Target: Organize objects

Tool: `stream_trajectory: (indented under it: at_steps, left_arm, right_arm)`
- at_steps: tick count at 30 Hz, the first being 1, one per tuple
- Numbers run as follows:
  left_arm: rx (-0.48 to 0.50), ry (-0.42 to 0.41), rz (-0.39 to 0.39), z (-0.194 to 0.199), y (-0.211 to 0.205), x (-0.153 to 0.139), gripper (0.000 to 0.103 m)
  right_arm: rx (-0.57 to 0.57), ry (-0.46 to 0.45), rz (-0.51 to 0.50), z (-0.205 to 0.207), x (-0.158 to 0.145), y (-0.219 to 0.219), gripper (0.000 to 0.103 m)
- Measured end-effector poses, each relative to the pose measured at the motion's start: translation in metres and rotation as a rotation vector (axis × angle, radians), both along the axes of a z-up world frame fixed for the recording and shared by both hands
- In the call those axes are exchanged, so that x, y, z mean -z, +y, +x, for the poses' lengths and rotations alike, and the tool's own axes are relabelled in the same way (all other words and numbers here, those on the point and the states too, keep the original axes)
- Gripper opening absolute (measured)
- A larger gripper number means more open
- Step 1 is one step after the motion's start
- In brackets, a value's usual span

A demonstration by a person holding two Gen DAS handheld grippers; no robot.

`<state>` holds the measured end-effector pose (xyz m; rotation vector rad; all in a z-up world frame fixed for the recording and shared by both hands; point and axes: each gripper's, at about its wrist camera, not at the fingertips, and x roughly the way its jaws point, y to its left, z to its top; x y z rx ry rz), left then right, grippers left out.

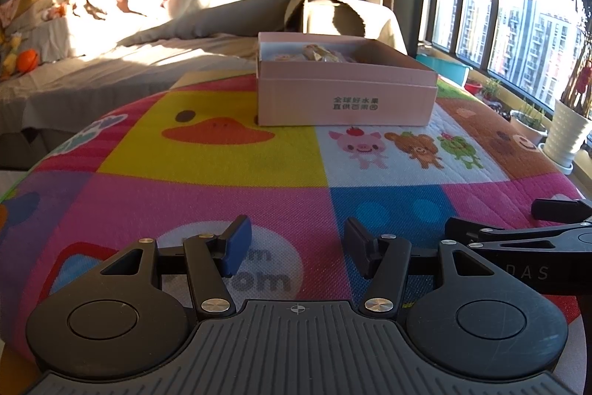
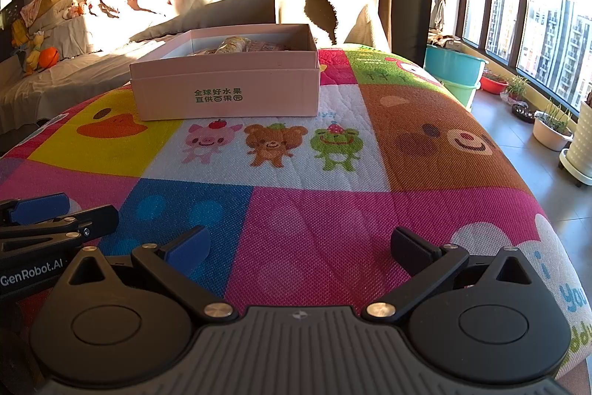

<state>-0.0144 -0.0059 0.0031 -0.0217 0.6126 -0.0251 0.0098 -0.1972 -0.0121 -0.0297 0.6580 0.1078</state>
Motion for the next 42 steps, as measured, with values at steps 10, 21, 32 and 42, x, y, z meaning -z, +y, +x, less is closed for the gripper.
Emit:
stream_trajectory:
  at_steps: [10, 21, 32, 42]
  left_arm:
    - [0.0, 0.001, 0.004, 0.0013, 0.0003, 0.0004, 0.06]
    - [0.0, -0.001, -0.006, 0.0008, 0.0001, 0.0002, 0.06]
    - [0.0, -0.002, -0.011, 0.0007, 0.0006, 0.0001, 0.06]
    - [0.0, -0.002, -0.012, 0.0007, 0.0008, 0.0002, 0.06]
  right_arm:
    - [0.0, 0.0, 0.0, -0.0001, 0.0002, -0.0001, 0.103]
    - [0.0, 0.0, 0.0, -0.0001, 0.0002, -0.0001, 0.103]
    - [0.0, 0.0, 0.0, -0.0001, 0.0003, 0.0001, 0.103]
    - [0.0, 0.0, 0.0, -0.0002, 0.0003, 0.0002, 0.103]
